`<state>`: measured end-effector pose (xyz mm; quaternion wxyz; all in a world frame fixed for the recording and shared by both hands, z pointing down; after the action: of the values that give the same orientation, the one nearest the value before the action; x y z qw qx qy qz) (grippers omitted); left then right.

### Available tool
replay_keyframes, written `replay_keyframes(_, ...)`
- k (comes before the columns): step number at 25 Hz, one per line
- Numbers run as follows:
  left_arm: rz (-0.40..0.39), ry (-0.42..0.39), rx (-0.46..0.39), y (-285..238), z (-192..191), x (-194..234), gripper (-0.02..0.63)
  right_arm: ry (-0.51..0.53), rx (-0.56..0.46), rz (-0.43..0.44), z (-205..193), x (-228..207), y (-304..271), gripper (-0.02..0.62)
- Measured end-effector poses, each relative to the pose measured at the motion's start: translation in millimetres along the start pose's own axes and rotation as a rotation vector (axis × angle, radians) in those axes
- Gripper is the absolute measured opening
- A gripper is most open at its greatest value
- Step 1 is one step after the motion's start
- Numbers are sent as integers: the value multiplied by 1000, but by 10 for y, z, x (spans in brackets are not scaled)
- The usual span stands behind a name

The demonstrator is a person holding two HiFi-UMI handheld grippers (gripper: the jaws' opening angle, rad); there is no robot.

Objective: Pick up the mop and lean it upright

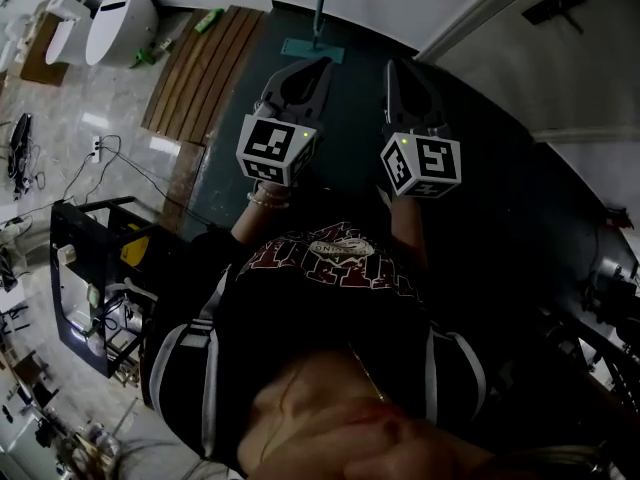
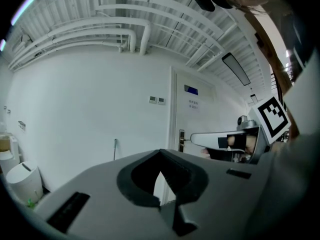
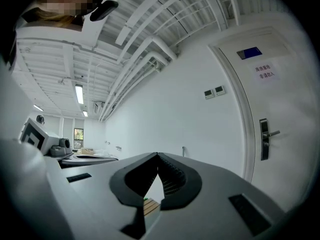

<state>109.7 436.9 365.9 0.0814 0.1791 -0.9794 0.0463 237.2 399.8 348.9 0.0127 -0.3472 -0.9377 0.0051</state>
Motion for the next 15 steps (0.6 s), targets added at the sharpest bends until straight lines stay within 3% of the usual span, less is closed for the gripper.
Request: replay_keyframes(15, -97, -16, 13, -414, 252, 1027, 38, 16, 18, -71, 55, 279, -1095, 17)
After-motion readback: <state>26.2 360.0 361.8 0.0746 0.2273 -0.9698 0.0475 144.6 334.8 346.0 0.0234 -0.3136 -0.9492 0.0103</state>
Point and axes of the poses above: the fingertips, and each gripper's own axes: y backward along the fingers, x to its left, z out of its top, the point moved 4 cm from there along y, backward along the fingers, and after that the axes turned 5 degrees about y, right-handed, at the moved point
